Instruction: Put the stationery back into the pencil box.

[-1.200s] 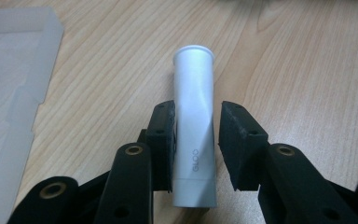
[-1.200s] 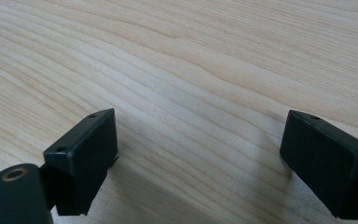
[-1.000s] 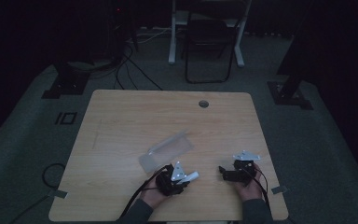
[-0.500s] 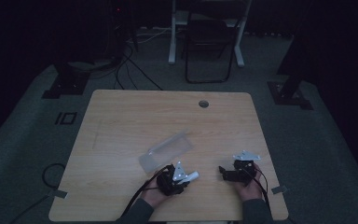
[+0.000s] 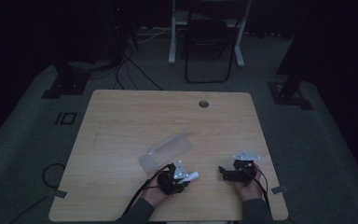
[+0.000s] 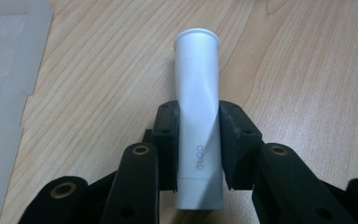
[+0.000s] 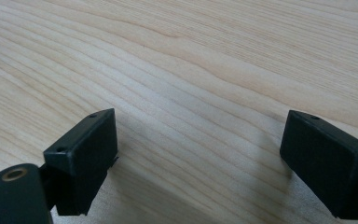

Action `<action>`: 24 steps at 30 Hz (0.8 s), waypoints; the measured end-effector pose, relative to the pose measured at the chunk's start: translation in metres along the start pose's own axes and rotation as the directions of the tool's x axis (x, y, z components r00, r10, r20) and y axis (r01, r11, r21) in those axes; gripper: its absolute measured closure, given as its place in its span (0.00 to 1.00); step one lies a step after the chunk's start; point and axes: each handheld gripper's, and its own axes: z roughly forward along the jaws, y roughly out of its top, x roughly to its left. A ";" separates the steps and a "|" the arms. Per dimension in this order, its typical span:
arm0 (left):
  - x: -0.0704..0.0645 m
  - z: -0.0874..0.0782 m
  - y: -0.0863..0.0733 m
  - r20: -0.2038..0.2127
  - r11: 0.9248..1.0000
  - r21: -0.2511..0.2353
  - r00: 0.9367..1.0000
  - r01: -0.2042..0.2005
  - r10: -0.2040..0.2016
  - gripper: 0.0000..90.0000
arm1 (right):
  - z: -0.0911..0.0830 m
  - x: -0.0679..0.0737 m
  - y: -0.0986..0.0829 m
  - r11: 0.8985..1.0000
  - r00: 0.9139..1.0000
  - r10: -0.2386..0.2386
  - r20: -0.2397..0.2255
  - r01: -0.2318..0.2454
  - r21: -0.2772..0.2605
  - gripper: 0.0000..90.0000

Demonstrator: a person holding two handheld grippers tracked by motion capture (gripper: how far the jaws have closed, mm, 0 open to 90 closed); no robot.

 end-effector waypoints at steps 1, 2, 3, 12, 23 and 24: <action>0.000 0.000 0.000 0.000 1.000 0.000 1.000 0.000 0.000 0.78 | 0.000 0.000 0.000 1.000 1.000 0.000 0.000 0.000 0.000 0.12; 0.000 0.001 0.000 -0.001 1.000 -0.003 1.000 0.000 0.000 0.78 | 0.000 0.000 0.000 1.000 1.000 0.000 0.000 0.000 0.000 0.12; 0.000 0.001 0.001 -0.001 1.000 -0.002 1.000 -0.001 0.001 0.78 | 0.000 0.000 0.000 1.000 1.000 0.000 0.000 0.000 0.000 0.12; -0.002 -0.006 0.007 0.000 0.999 -0.040 1.000 -0.021 0.021 0.78 | 0.000 0.000 0.000 1.000 1.000 0.000 0.000 0.000 0.000 0.12; -0.005 -0.014 0.012 -0.012 0.997 -0.057 0.999 -0.044 0.043 0.78 | 0.000 0.000 0.000 1.000 1.000 0.000 0.000 0.000 0.000 0.12; -0.005 -0.015 0.012 -0.010 0.997 -0.058 0.999 -0.044 0.044 0.78 | 0.000 0.000 0.000 1.000 1.000 0.000 0.000 0.000 0.000 0.12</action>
